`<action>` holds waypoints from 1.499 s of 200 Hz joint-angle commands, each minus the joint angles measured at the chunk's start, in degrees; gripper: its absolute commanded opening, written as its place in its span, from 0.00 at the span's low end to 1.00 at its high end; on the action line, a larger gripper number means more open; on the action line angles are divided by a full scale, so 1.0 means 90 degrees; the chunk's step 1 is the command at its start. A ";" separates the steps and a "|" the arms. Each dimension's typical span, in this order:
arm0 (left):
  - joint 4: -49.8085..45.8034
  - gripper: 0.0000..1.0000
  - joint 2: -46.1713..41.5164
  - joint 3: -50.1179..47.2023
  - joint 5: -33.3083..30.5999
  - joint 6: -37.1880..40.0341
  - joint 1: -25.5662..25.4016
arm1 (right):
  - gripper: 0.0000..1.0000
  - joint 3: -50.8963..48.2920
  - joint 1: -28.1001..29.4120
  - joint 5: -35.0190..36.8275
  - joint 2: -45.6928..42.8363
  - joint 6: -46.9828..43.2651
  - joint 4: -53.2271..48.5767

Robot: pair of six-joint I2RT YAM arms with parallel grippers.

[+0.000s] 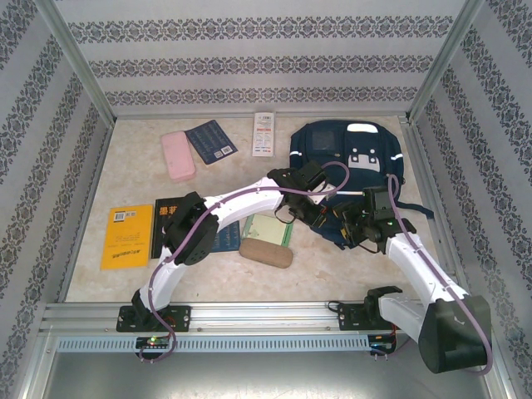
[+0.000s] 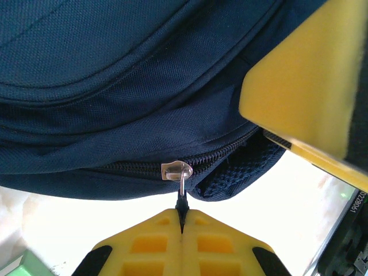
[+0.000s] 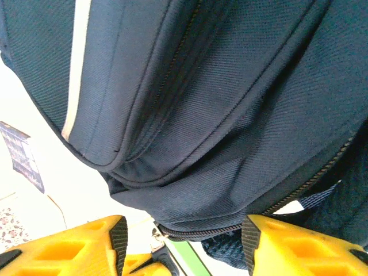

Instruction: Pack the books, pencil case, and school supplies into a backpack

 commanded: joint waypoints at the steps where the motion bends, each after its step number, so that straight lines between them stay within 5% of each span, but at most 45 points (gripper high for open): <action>1: 0.0208 0.00 0.0056 -0.0054 0.0082 -0.0069 -0.0041 | 0.62 -0.0150 -0.0031 0.0072 0.0164 0.0196 -0.0143; 57: 0.0158 0.00 0.0073 -0.0045 0.0080 -0.0065 -0.0049 | 0.61 0.0442 -0.0080 0.0089 0.1493 -0.0177 0.0392; 103: -0.0021 0.00 0.0026 -0.0056 -0.0229 0.0022 -0.0041 | 0.00 0.0776 -0.0172 0.0438 0.1583 -0.0679 0.0186; 185: -0.1104 0.00 0.0783 0.0909 -0.2075 0.0224 0.0810 | 0.00 0.0859 -0.0794 0.0092 0.0447 -0.1892 -0.0671; 262: -0.1469 0.00 0.2338 0.3570 -0.2607 -0.0478 0.2037 | 0.00 0.1419 -0.0959 -0.0425 0.0081 -0.2424 -0.1369; 300: -0.1090 0.00 0.2584 0.3766 -0.2964 -0.1188 0.2225 | 0.00 0.1333 -0.0959 -0.0869 0.0061 -0.2364 -0.1064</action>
